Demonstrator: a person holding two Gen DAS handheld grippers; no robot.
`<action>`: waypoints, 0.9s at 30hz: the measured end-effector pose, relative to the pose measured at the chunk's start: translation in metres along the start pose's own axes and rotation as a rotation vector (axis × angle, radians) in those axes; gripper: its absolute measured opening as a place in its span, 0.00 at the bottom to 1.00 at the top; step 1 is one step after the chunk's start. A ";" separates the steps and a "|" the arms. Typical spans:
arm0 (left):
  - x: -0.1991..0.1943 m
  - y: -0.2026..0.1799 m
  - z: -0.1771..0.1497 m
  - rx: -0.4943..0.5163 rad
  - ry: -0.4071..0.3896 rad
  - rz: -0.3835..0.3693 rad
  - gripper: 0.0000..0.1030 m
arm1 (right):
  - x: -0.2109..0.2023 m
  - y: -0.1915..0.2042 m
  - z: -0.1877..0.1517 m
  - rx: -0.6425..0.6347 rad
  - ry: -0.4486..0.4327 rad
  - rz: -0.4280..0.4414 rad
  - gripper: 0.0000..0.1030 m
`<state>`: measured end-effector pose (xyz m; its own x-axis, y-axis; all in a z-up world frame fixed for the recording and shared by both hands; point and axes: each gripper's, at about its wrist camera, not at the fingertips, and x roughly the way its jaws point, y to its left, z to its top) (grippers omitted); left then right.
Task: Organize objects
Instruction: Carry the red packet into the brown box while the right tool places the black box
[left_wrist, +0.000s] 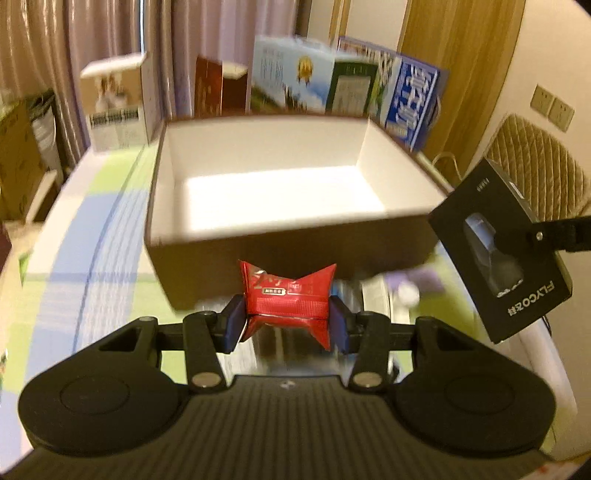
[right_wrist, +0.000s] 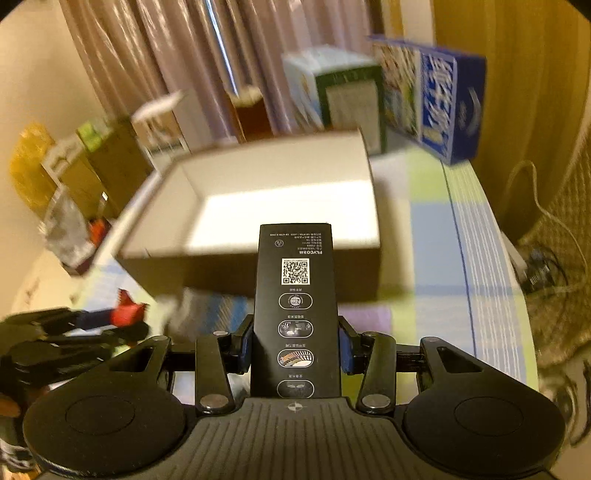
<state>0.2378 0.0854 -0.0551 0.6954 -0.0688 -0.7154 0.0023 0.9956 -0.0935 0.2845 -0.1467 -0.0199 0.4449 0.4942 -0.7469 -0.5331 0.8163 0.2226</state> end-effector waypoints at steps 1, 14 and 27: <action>0.002 0.001 0.008 0.004 -0.013 0.003 0.41 | 0.000 0.002 0.010 -0.002 -0.018 0.014 0.39; 0.064 0.021 0.099 -0.009 -0.049 0.049 0.42 | 0.051 0.009 0.117 -0.061 -0.153 -0.018 0.39; 0.163 0.047 0.133 -0.028 0.111 0.116 0.42 | 0.167 -0.021 0.123 -0.053 0.029 -0.119 0.39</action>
<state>0.4466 0.1297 -0.0844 0.6061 0.0379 -0.7945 -0.0944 0.9952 -0.0245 0.4582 -0.0442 -0.0723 0.4862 0.3854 -0.7842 -0.5156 0.8511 0.0987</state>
